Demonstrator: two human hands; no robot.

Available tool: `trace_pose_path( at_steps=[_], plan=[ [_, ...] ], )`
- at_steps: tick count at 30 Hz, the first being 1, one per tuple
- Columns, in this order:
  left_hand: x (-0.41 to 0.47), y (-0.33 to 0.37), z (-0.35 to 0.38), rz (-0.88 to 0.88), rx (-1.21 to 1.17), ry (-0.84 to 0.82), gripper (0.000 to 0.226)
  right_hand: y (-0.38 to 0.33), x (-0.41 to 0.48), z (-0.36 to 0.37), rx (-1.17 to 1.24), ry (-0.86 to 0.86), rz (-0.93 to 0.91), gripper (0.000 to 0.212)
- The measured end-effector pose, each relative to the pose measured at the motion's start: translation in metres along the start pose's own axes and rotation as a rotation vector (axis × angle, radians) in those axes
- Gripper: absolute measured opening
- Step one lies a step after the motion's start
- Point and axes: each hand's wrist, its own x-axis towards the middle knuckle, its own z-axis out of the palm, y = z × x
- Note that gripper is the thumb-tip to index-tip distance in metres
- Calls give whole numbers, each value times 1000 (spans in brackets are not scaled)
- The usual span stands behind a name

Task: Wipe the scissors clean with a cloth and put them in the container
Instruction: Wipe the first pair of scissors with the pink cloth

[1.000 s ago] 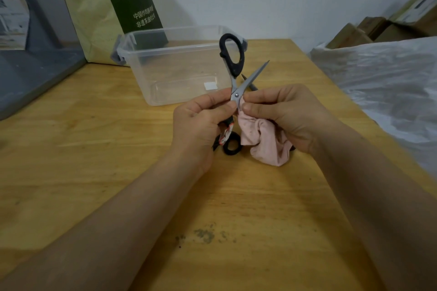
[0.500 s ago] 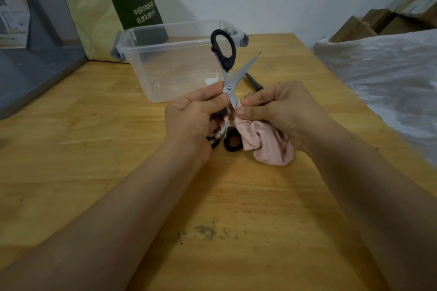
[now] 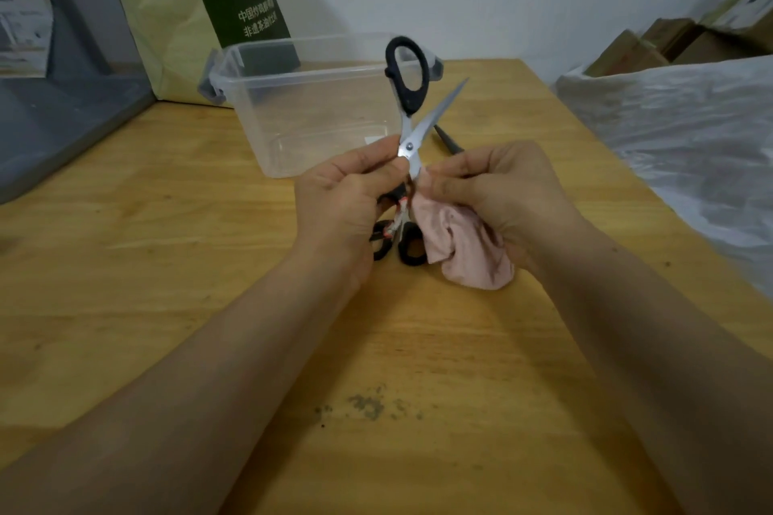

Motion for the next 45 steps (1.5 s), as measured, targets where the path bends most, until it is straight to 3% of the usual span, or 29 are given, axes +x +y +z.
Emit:
trace_pose_path(
  at_steps=[3,8,14,19,25,30,36,41,45],
  plan=[
    [-3,-4,3,-6,13,-23,19,-1,1,-1,63,72,-63,8],
    [3,2,-3,13,-16,35,18,1,-3,2,-140,-61,-8,12],
    [0,-5,2,-4,-20,-18,19,-5,0,0,-7,51,-83,8],
    [6,1,-5,8,-7,45,25,-2,-3,1,-186,-84,45,15],
    [1,-4,2,6,13,10,25,-7,1,-1,-42,36,-56,7],
    [8,1,-6,24,-18,78,18,-5,-5,1,-290,-89,36,14],
    [1,-4,2,10,1,32,23,-8,0,0,-195,23,-91,10],
    [11,1,-8,48,-20,74,17,-8,-4,0,-344,-132,33,12],
    [7,-1,-5,49,-9,41,19,-9,-4,0,-222,-47,5,13]
  ],
)
